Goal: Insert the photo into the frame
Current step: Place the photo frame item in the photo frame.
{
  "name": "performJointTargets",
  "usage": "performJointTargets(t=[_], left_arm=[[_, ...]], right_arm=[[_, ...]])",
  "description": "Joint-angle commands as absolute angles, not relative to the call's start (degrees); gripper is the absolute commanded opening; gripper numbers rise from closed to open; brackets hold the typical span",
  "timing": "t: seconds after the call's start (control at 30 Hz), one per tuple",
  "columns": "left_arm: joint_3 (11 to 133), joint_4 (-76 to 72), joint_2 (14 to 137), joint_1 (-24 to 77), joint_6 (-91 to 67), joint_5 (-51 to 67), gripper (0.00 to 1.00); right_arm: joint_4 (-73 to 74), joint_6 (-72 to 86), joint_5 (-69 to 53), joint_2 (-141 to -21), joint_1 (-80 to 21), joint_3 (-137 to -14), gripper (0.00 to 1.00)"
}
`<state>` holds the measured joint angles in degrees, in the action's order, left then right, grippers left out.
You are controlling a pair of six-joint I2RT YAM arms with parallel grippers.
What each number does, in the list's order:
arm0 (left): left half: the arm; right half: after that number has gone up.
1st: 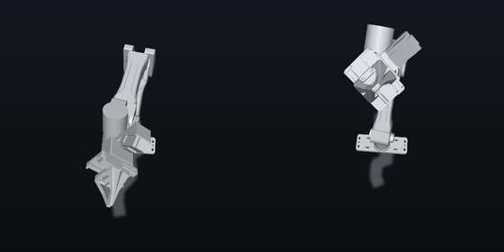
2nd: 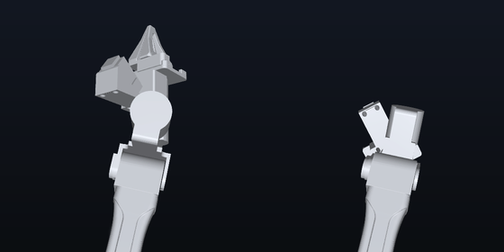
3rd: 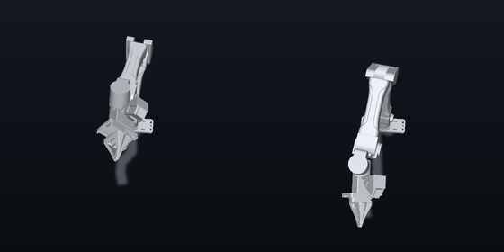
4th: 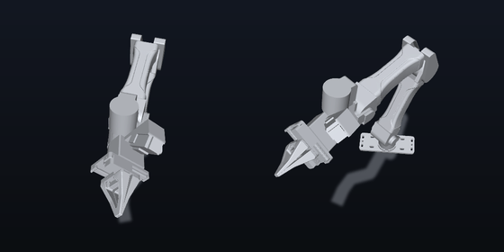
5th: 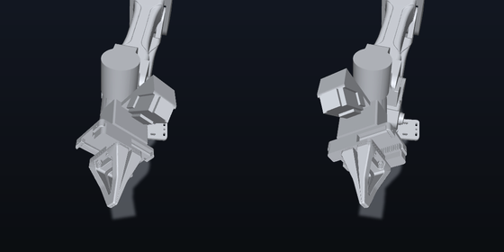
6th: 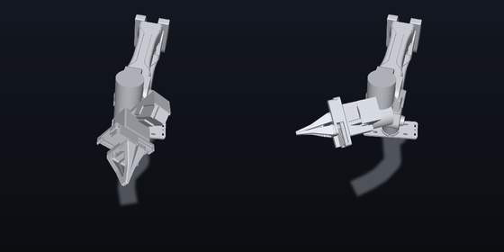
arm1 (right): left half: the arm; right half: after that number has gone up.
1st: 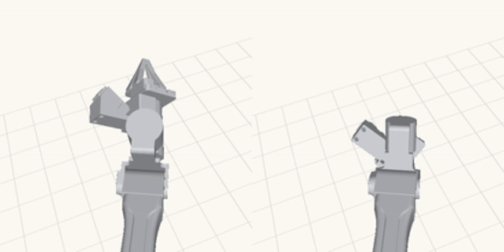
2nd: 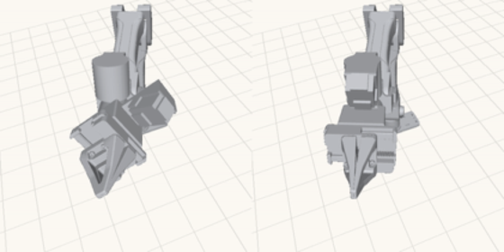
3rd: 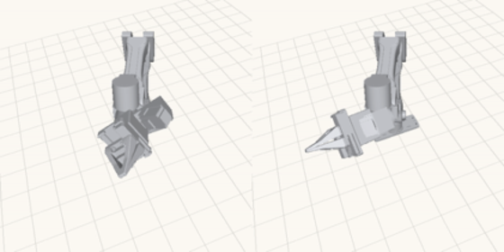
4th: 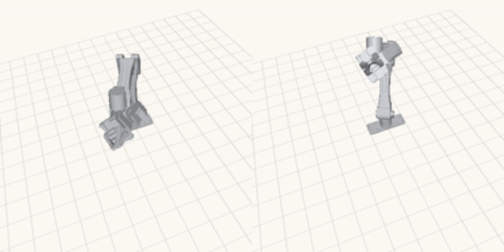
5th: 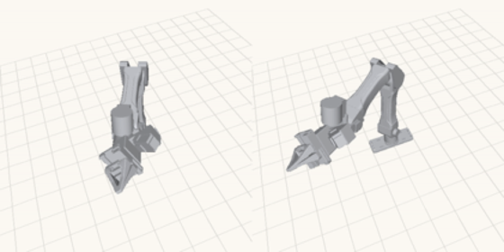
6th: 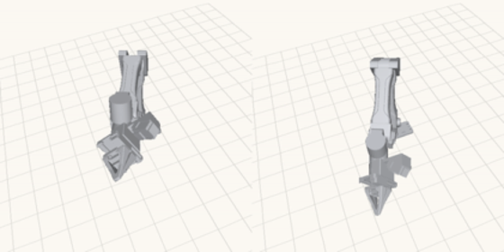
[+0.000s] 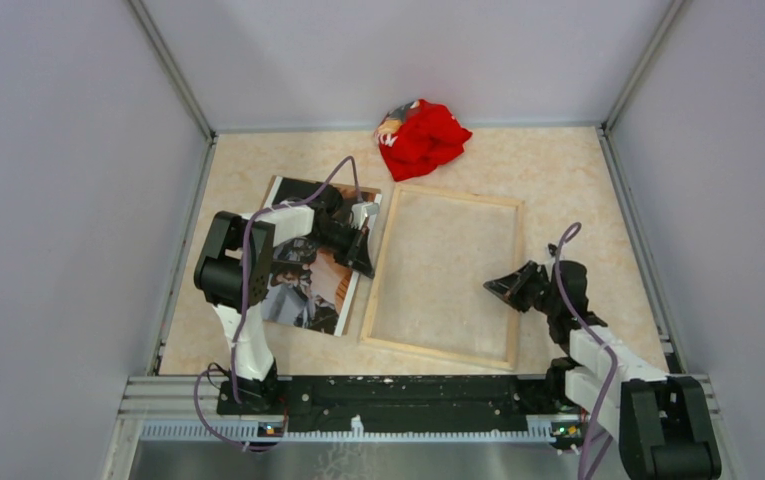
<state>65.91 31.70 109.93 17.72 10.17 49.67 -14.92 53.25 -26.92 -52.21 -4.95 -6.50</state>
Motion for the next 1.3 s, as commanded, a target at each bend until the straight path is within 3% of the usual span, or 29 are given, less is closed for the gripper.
performJointTargets(t=[0.0,0.57,1.27], left_arm=[[65.65,31.24,109.07,17.67,10.59,49.66,0.00],[65.14,30.94,108.96,17.67,10.57,49.78,0.00],[65.48,30.84,109.35,17.71,10.40,49.84,0.00]], right_arm=[[-16.63,50.05,-29.48,-54.52,-4.17,-10.72,0.00],[-7.91,43.41,-28.86,-53.28,-2.32,-14.69,0.00],[-18.28,46.04,-32.07,-50.75,-2.27,-12.39,0.00]])
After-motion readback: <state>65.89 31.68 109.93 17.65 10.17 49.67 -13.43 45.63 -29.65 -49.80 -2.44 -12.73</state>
